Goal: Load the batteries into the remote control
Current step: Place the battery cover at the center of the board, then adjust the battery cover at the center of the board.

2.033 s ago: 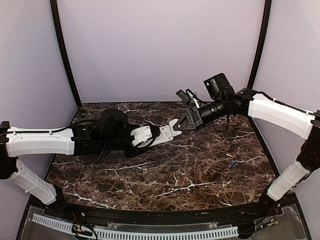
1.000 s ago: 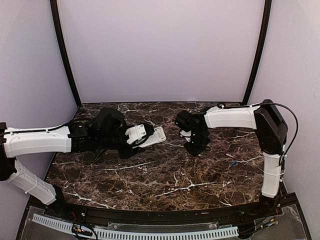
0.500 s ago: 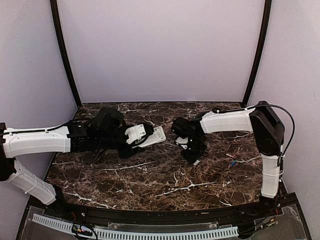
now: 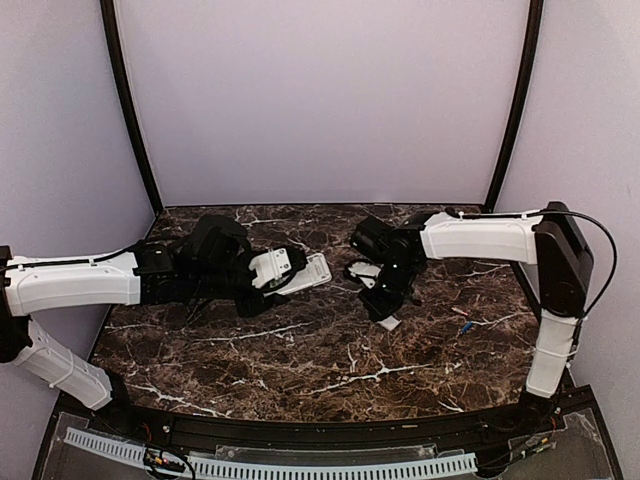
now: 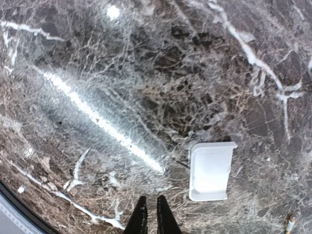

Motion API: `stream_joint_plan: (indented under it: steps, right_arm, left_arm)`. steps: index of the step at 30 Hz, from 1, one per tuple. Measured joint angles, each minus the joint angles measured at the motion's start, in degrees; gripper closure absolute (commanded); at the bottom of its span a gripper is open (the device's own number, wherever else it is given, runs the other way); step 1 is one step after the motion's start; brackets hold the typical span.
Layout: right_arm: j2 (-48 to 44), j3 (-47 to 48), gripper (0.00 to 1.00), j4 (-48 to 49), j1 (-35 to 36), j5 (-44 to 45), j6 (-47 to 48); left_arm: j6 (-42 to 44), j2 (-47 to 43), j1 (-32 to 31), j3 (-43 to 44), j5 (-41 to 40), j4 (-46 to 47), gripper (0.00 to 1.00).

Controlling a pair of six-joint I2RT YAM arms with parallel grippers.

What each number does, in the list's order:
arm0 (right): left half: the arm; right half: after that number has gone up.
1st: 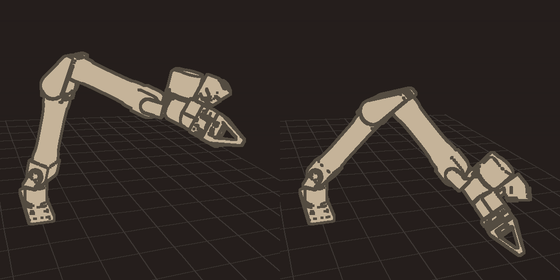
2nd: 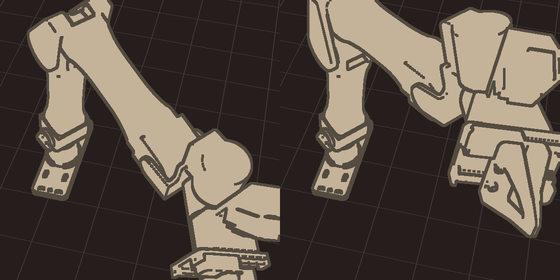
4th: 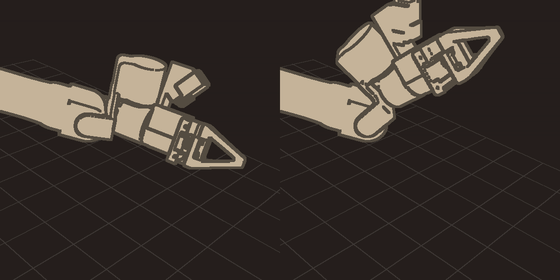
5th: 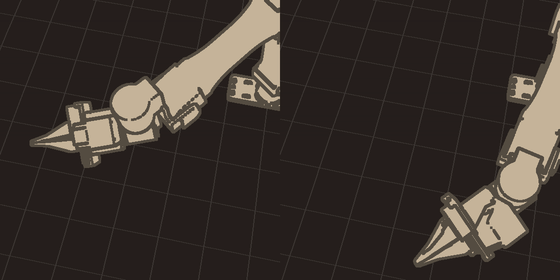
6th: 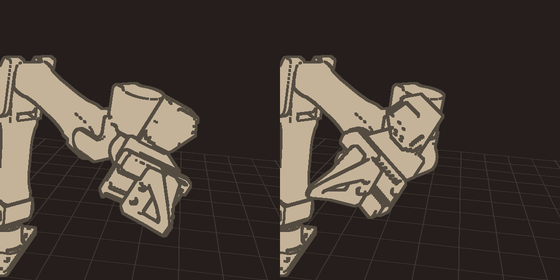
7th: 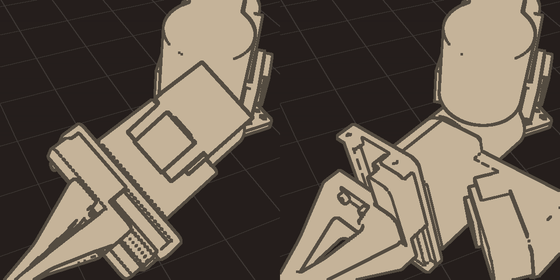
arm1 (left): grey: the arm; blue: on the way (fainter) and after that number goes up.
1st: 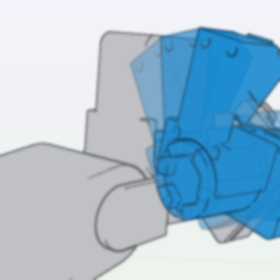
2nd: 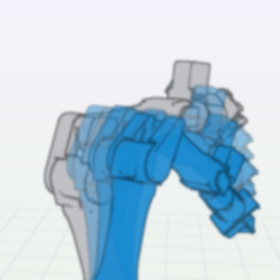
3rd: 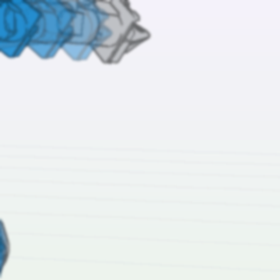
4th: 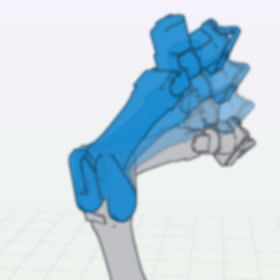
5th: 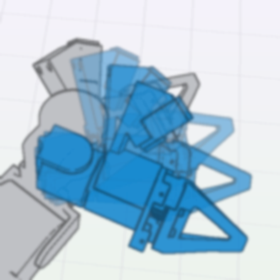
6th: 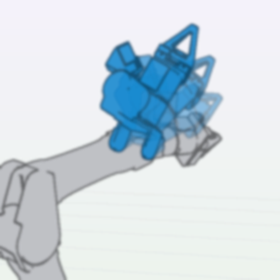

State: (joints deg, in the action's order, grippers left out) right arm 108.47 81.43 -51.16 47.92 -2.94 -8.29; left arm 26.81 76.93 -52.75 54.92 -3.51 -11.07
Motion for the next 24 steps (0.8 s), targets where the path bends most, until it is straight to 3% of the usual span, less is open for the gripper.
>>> stream_joint_plan:
  steps: [10, 24]
  right_arm:
    - [-0.6, -8.9, 1.0, 3.6, -5.1, -4.6, -4.2]
    - [-0.1, -8.3, 1.0, 5.8, -11.7, -1.9, -3.3]
  left_arm:
    - [0.0, -0.6, 0.2, 0.0, 0.1, 0.0, 1.0]
    - [0.0, -0.8, 0.3, 0.0, 1.2, -0.5, 1.0]
